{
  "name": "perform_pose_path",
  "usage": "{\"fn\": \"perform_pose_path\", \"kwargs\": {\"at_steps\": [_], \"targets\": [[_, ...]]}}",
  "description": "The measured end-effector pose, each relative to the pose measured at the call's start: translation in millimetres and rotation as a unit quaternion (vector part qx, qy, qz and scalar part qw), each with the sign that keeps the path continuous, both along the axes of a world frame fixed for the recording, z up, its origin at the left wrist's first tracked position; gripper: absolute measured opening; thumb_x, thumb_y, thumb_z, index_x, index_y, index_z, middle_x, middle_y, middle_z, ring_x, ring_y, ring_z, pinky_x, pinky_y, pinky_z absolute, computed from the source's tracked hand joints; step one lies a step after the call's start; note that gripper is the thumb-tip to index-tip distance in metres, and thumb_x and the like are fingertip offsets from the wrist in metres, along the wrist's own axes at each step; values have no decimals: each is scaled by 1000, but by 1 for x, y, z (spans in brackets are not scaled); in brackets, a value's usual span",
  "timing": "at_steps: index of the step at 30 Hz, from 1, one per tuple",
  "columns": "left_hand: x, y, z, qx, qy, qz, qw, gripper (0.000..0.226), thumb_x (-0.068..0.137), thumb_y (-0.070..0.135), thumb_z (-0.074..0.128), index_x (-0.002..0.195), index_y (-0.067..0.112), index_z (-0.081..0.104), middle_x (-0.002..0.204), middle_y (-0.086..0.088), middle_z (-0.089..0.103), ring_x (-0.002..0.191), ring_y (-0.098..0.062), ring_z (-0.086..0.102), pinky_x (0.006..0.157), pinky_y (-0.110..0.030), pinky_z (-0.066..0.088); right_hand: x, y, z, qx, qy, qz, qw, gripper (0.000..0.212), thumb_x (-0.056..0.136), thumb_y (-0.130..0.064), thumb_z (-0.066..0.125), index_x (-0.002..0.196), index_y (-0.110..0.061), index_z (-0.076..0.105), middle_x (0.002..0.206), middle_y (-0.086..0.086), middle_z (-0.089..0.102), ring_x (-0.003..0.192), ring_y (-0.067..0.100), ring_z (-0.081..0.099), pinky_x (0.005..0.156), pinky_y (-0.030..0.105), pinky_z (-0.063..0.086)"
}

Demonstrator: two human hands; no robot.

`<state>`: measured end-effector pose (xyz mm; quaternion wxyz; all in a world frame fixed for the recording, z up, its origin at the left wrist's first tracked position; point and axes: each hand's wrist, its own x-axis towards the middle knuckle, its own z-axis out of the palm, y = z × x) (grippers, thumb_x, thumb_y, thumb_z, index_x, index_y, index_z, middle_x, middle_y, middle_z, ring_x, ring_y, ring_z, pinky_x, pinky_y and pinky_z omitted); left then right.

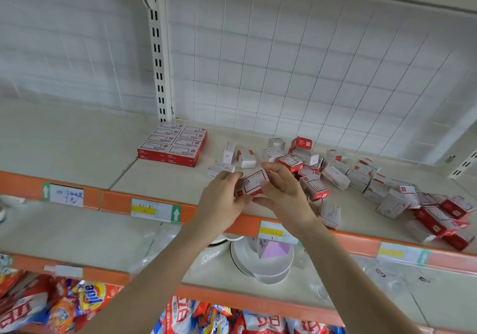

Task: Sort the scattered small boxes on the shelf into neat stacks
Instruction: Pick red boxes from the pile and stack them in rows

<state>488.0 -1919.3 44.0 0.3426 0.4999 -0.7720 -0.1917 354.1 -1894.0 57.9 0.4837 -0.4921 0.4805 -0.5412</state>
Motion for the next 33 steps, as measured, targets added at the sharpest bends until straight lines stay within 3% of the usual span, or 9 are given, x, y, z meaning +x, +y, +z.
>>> {"fn": "perform_pose_path", "kwargs": {"at_steps": [5,10,13,15,17,21,25,29,33], "targets": [[12,0,3,-81,-34,-10,996,56,83,18,65,134,11,45,124,-9,51,105,-26,56,82,-26,41,4,1,4,34,-15,-28,999,33,86,13,45,104,-15,50,82,7,59,78,21,57,77,39,53],[19,-9,1,-63,97,-20,993,56,75,11,74,126,7,53,120,-11,56,101,-25,58,86,-34,50,8,3,7,109,-22,3,994,26,86,10,49,104,-5,58,75,6,65,63,19,63,60,28,56],[18,-10,1,-43,164,5,985,46,81,19,69,124,7,54,117,-6,60,102,-20,60,86,-40,51,11,2,9,194,-107,24,975,16,88,4,49,87,-8,60,63,3,66,56,15,64,55,27,54],[15,-9,1,-31,164,10,986,43,85,24,64,124,8,54,119,-4,60,102,-15,60,88,-32,49,14,-1,6,247,-203,-13,947,15,88,3,48,81,-5,58,66,7,62,61,17,62,51,27,55],[11,-6,0,-12,153,13,988,43,86,25,62,126,10,53,121,-3,59,101,-12,58,84,-22,43,18,-4,4,264,-276,-34,923,17,88,4,45,78,-3,57,68,9,60,64,18,61,55,32,55],[0,-2,-4,48,126,6,991,42,84,25,64,122,11,56,118,-2,60,108,-14,56,81,-11,35,26,-5,4,256,-316,-25,913,23,89,5,37,75,0,55,56,13,65,50,22,65,58,36,51],[-6,-1,-6,83,150,-5,985,21,83,21,64,104,17,65,94,4,67,88,-11,62,73,-11,43,30,-5,3,251,-331,-9,910,23,88,1,37,77,0,56,60,14,67,53,24,67,64,37,44],[-3,-6,-10,118,184,-17,976,21,86,12,60,106,16,66,94,3,69,84,-8,64,74,-15,48,22,-7,0,243,-276,-9,930,19,89,-4,41,88,-3,60,75,15,67,69,26,65,67,39,51],[-3,-9,-10,151,202,-25,967,15,87,9,58,97,15,67,88,2,69,79,-9,64,71,-15,48,9,-7,-2,175,-120,-17,977,19,88,2,47,85,-11,61,76,9,63,67,21,61,68,37,50]]}}
